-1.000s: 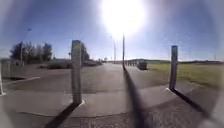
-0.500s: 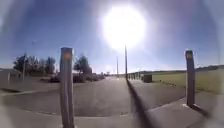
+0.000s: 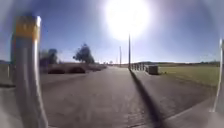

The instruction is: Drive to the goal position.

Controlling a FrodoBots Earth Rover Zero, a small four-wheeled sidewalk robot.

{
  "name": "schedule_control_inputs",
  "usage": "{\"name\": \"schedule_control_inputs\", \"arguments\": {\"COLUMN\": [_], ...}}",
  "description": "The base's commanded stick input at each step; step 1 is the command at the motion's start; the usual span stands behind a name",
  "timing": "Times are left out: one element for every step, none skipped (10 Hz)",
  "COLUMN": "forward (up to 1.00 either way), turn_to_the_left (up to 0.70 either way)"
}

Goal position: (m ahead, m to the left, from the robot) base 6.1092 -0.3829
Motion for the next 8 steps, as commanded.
{"name": "schedule_control_inputs", "arguments": {"forward": [1.0, 1.0, 1.0, 1.0, 1.0, 1.0, 1.0, 1.0], "turn_to_the_left": [0.0, 0.0, 0.0, 0.0, 0.0, 0.0, 0.0, 0.0]}}
